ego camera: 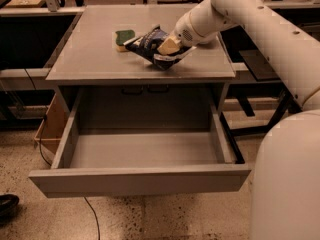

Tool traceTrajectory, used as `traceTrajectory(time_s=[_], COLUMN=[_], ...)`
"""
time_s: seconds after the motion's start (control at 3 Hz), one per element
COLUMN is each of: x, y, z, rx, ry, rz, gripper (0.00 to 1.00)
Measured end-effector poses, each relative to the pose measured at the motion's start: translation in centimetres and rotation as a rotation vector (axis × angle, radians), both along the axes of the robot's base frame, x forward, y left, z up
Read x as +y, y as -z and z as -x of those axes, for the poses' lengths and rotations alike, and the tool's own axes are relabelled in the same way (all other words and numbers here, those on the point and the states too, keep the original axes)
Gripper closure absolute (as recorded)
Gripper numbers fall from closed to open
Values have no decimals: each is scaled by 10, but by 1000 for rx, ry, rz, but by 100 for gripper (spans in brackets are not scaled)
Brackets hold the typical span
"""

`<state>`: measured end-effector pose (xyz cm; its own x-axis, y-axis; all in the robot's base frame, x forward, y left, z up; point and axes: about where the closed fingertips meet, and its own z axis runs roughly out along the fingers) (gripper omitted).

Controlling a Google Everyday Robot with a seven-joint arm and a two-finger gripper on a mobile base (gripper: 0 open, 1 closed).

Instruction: Pick blue chip bag from top drawer and place on counter

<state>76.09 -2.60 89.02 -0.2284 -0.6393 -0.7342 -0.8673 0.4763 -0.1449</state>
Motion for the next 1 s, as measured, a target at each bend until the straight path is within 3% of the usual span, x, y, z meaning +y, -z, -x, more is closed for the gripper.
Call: traceTrajectory(time_s=[0.67,1.0], x=[7,9], y=[4,3], z=[1,2], rx=[5,4], ry=[-18,-26], rz=[-8,-11], gripper=[12,0])
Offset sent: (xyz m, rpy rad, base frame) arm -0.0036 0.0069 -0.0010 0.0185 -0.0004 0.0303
